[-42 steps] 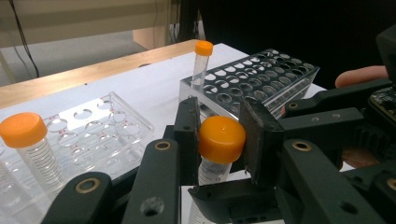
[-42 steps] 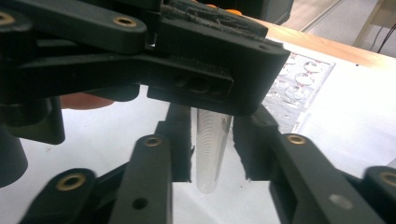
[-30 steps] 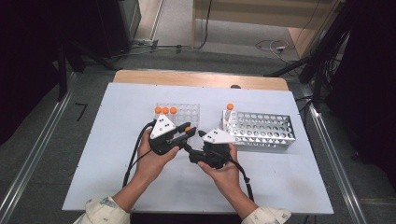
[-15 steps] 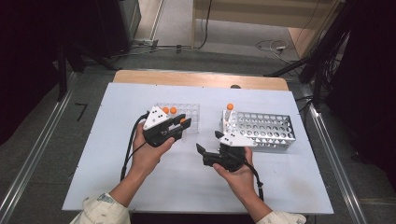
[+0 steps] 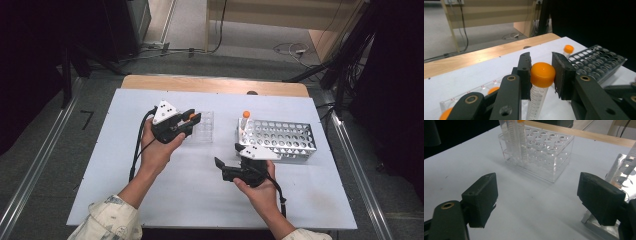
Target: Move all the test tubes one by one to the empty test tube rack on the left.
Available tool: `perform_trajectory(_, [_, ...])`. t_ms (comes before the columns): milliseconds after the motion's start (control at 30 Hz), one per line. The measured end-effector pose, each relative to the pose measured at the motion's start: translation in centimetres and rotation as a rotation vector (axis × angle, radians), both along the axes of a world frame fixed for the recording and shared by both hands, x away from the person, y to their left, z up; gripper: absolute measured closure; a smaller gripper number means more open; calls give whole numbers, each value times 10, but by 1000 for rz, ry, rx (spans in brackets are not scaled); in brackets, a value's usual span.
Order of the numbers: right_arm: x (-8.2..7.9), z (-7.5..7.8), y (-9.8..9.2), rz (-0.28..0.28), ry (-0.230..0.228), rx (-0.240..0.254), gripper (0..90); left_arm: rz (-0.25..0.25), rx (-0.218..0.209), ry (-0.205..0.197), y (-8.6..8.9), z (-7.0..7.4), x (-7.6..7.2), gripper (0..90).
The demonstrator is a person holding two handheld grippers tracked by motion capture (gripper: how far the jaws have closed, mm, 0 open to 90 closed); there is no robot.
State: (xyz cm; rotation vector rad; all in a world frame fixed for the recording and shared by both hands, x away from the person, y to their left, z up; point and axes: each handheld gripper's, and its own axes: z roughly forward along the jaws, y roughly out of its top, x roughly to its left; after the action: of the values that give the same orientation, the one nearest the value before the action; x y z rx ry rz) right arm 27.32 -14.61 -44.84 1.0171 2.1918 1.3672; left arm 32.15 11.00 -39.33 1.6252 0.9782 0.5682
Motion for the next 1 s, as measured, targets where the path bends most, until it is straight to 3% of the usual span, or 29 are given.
perform_trajectory(533, [-2,2,-4,-13,-9,8,175,37,3,-6,-6,6,22,708])
perform_trajectory(800, [-2,0,-6,-15,1,7,177,63,-8,-13,-4,3,30,708])
perform_trajectory(1000, [-2,1,-6,-16,-4,10,179,71,14,-10,-4,-2,31,708])
